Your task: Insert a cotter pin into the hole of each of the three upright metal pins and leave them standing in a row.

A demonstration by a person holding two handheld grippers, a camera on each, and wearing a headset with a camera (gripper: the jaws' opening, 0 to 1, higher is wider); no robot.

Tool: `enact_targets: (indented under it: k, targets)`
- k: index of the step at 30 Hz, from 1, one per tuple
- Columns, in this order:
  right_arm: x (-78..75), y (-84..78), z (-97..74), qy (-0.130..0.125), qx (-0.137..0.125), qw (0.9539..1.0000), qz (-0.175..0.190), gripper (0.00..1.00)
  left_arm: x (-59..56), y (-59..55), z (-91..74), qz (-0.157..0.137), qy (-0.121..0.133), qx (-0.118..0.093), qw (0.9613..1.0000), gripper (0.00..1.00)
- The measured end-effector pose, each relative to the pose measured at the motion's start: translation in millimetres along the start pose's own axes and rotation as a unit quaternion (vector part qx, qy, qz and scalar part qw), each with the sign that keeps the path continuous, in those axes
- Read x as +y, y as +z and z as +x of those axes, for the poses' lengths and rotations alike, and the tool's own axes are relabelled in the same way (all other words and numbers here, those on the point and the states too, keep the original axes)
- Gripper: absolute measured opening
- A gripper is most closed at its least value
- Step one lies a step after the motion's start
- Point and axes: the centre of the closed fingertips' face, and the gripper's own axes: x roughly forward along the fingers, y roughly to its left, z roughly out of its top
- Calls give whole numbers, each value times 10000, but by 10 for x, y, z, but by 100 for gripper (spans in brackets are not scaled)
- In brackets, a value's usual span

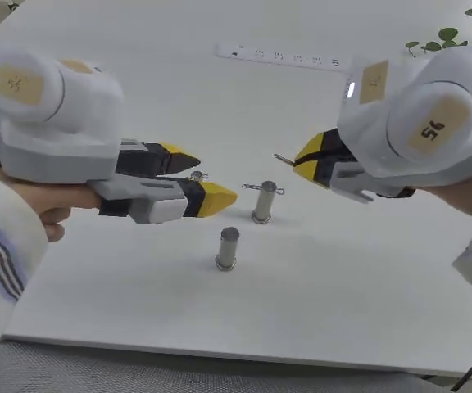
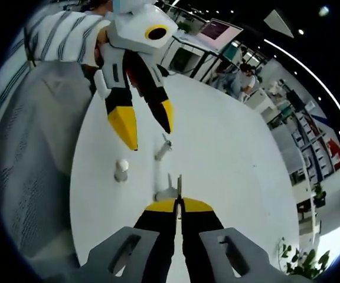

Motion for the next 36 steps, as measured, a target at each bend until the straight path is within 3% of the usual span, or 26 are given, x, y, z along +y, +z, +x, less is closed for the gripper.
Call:
enact_targets:
  k: [10,22,26,36]
  targets:
    - [185,18,4,-108,-48,9999,119,2,-120,53,128,-178,-291,5,9994,32]
    - [245,76,25,-237,-61,9997,66,2,-321,82,254,-543,-767,75,9955,19]
    - [255,78,44,-266,-11,9996,-45,2,-348,84,269,-518,-829,78,9952,17]
    - [256,90,47,-296,-15,9995,-65,2,-376,88,300,-957,-927,112,9910,4]
